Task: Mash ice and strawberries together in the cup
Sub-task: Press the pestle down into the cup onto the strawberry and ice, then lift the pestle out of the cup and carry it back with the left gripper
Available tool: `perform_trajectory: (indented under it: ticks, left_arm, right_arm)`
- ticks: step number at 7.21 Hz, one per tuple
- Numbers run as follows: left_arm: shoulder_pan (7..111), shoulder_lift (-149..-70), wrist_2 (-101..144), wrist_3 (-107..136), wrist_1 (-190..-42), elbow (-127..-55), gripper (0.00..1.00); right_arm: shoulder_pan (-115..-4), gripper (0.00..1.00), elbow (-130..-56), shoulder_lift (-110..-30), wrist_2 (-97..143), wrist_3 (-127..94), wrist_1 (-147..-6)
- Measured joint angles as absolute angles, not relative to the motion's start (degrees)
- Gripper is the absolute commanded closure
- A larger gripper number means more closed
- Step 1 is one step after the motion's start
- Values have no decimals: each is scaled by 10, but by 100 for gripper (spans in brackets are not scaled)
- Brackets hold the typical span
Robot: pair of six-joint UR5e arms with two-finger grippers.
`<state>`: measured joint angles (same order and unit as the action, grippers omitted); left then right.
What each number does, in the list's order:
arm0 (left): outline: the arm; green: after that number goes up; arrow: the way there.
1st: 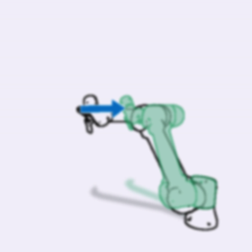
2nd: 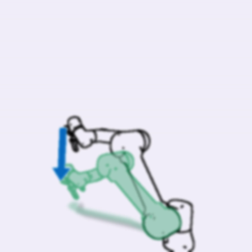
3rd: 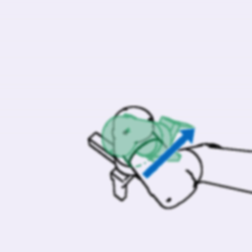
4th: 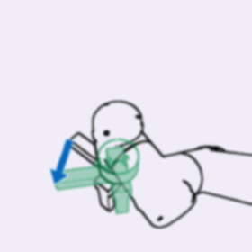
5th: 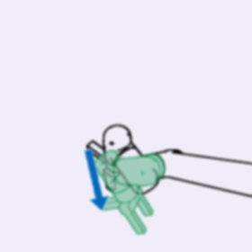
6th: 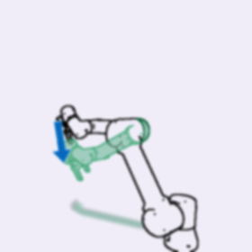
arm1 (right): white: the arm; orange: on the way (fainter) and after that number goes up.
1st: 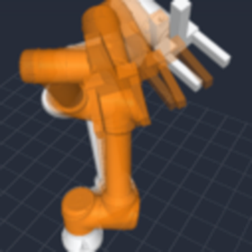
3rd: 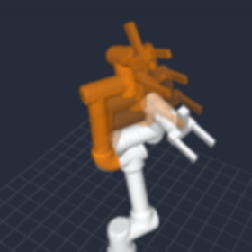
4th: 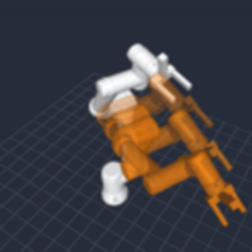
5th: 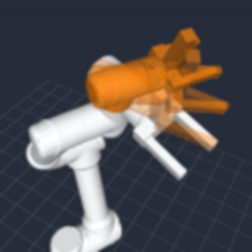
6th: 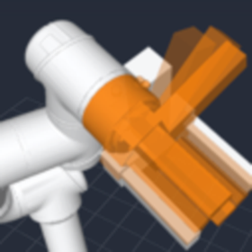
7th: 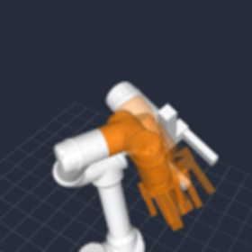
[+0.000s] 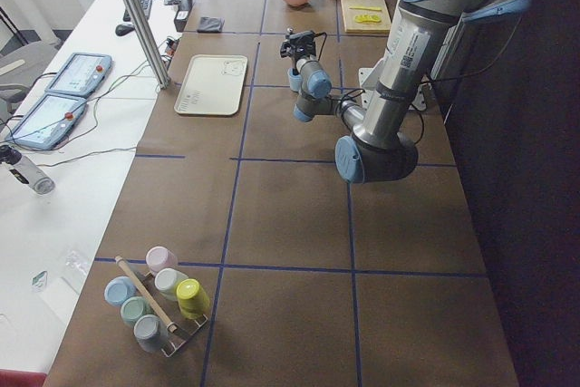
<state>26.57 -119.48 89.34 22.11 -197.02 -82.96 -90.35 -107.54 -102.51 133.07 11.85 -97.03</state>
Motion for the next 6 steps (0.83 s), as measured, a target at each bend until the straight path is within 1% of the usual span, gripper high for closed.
perform_trajectory:
  ticks: [2,3,6]
  left_arm:
    - [283,-1193,896,224,-1930,-849,100]
    - [291,-1186,897,234,-1881,-874,100]
    - [322,-1152,936,266,-1628,-1009,100]
  right_arm:
    - [-903,1,-1075,-1025,1331,118,-970]
    - [-904,1,-1076,-1025,1331,118,-970]
    - [-904,1,-1075,-1024,1331,118,-970]
